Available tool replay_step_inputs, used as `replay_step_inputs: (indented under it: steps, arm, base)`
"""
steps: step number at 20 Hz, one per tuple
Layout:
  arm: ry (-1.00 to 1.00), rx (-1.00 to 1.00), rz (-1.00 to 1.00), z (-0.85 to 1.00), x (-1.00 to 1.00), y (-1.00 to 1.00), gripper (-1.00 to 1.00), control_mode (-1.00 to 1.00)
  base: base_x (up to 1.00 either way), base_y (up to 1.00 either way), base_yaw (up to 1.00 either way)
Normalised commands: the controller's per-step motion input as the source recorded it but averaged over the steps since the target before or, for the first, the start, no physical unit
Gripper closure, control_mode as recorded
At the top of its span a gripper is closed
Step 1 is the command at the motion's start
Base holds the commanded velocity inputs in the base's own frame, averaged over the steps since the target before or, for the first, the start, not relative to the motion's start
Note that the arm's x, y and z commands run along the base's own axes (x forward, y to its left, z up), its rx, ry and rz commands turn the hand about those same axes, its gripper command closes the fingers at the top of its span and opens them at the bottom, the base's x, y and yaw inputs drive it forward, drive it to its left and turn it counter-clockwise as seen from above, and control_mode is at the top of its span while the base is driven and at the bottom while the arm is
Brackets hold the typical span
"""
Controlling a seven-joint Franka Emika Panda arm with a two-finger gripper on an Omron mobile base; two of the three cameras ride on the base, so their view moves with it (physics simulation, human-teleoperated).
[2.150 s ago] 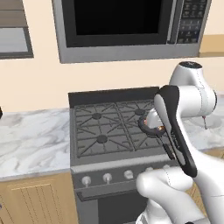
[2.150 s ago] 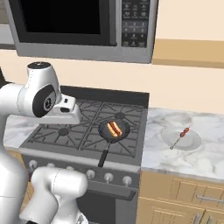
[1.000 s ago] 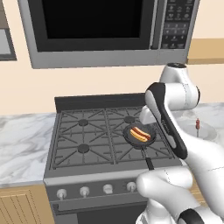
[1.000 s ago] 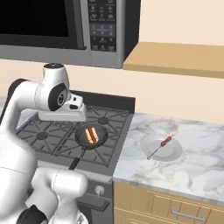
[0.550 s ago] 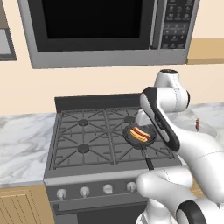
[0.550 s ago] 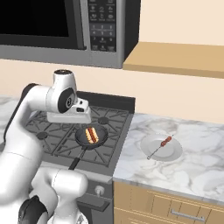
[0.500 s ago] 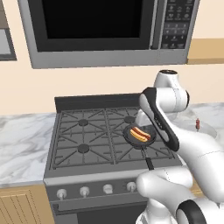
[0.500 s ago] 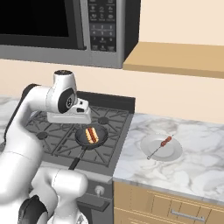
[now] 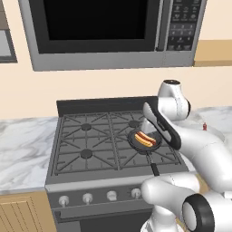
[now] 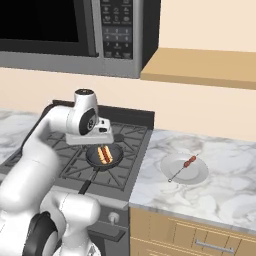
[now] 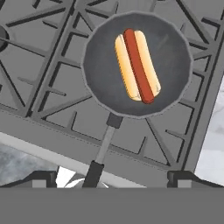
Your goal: Place the cold items (lemon and squash) from the fridge in one tupperware on the dining counter. Place the warm items (hot dog and kebab skewer) in the stove area in another tupperware.
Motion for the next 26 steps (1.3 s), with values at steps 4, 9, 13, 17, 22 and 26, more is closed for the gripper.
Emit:
replay_step_inputs:
  steps: [4,9,13,17,22,26]
  arm:
    - [-0.08,0.0,0.06,-0.3,0.33,-0.08,-1.0,-1.0]
    - [-0.01,0.0,0.03,-0.3,0.3,0.0,-1.0,-1.0]
    - [0.0,0.0,0.04,-0.22,0.31,0.0,-1.0,-1.0]
    - [0.0,0.0,0.0,-0.15,0.27,-0.01,-1.0,-1.0]
    - [0.0,0.0,0.0,-0.15,0.15,-0.03,-1.0,-1.0]
    - [0.0,0.0,0.01,-0.21,0.17,0.0,-1.0,-1.0]
  base:
    - [0.0,0.0,0.0]
    - [0.0,0.0,0.0]
    - [0.0,0.0,0.0]
    - [0.0,0.0,0.0]
    - [0.0,0.0,0.0]
    - [0.0,0.0,0.0]
